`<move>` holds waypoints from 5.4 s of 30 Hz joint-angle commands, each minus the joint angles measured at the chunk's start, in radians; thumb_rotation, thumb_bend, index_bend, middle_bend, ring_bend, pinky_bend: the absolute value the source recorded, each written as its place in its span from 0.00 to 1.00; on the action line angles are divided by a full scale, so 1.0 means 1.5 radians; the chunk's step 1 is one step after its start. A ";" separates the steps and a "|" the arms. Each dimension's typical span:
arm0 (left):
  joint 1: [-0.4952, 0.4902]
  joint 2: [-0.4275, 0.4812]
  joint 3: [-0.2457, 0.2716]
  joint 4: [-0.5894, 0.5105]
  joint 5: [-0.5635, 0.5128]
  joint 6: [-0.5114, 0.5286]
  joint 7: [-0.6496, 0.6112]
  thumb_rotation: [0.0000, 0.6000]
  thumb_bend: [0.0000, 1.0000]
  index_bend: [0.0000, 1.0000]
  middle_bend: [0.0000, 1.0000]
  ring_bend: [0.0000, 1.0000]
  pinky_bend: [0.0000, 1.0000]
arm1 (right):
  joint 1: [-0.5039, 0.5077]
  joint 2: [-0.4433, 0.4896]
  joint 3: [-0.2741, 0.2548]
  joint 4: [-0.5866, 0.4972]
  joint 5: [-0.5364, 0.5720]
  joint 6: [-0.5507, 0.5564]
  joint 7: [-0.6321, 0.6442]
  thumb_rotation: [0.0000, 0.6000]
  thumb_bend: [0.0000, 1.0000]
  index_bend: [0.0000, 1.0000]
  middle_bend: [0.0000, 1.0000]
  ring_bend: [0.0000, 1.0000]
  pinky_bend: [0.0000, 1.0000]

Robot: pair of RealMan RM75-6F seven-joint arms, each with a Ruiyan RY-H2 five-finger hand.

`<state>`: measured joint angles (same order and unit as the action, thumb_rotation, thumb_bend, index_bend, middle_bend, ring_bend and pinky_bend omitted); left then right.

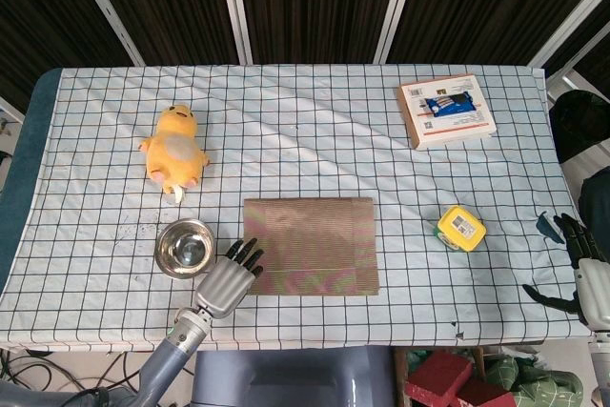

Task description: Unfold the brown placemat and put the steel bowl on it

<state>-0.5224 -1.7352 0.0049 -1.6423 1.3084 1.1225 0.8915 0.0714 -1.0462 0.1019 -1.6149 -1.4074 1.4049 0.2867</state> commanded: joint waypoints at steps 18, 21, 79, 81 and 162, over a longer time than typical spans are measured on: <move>-0.004 0.000 0.000 -0.004 -0.003 0.005 0.006 1.00 0.27 0.45 0.19 0.05 0.15 | 0.000 0.000 0.000 -0.001 0.000 -0.001 0.001 1.00 0.07 0.00 0.00 0.02 0.19; -0.005 0.000 0.000 -0.003 -0.005 0.005 0.008 1.00 0.27 0.45 0.19 0.05 0.15 | 0.000 0.000 0.000 0.000 0.000 -0.002 0.001 1.00 0.07 0.00 0.00 0.02 0.19; -0.022 0.019 -0.021 -0.088 0.025 0.042 0.002 1.00 0.48 0.60 0.28 0.09 0.19 | 0.000 0.003 0.000 -0.003 0.000 -0.003 0.011 1.00 0.07 0.00 0.00 0.02 0.19; -0.026 0.027 -0.034 -0.109 0.028 0.047 0.006 1.00 0.48 0.60 0.28 0.09 0.19 | -0.001 0.003 0.000 -0.003 0.000 -0.002 0.013 1.00 0.07 0.00 0.00 0.02 0.19; 0.124 0.389 -0.020 -0.126 -0.038 0.256 -0.379 1.00 0.01 0.03 0.03 0.00 0.07 | -0.003 0.009 0.009 -0.014 0.031 -0.014 0.003 1.00 0.00 0.00 0.00 0.02 0.19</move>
<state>-0.3719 -1.1672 -0.0573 -1.8360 1.2161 1.4775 0.3574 0.0674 -1.0300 0.1159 -1.6390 -1.3585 1.3810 0.2938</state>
